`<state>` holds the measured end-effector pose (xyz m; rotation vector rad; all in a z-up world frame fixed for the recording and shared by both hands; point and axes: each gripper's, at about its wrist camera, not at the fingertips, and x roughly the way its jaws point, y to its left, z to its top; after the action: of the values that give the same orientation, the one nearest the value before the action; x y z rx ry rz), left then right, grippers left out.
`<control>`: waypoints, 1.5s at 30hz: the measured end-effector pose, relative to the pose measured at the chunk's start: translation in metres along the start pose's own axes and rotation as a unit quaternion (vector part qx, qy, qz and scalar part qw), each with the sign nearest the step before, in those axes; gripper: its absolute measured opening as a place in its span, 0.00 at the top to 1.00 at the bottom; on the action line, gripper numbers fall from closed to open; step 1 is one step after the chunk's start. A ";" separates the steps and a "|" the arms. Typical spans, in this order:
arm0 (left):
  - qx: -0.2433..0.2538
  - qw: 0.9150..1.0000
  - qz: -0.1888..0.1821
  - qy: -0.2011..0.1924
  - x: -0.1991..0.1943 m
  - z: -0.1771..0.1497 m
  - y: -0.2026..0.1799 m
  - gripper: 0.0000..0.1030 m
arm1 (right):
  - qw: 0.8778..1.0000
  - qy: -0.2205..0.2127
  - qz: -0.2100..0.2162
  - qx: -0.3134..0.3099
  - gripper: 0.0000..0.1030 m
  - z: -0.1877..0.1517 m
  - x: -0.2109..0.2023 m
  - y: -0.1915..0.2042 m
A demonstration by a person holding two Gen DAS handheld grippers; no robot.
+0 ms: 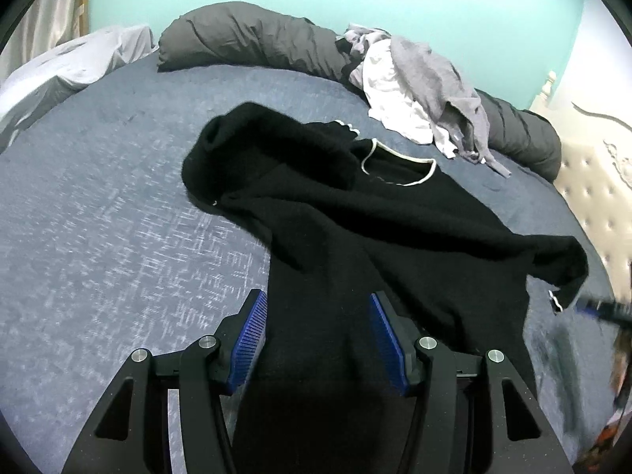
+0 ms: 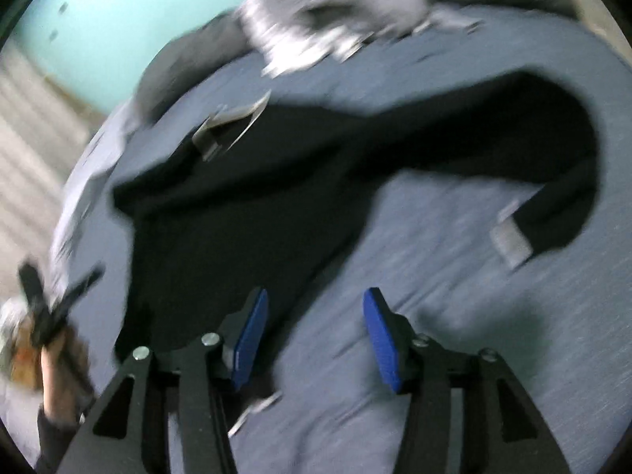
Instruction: Fold clothes
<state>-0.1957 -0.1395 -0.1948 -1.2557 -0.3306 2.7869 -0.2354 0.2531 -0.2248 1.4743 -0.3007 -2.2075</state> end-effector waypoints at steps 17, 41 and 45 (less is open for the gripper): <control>0.003 0.999 0.022 0.033 -0.071 -0.033 0.028 0.44 | 0.995 0.073 0.036 -0.051 0.74 -0.072 0.080 0.089; 0.019 0.989 -0.029 0.145 -0.008 -0.083 0.005 0.44 | 0.996 -0.064 -0.054 -0.018 0.98 -0.019 -0.064 -0.034; 0.024 0.985 -0.056 0.161 0.008 -0.093 -0.015 0.44 | 0.996 -0.063 -0.059 -0.005 0.98 -0.022 -0.061 -0.052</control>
<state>-0.1320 -0.1081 -0.2566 -1.5885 -0.2978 2.4302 -0.2095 0.3293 -0.2064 1.3824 -0.2490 -2.3976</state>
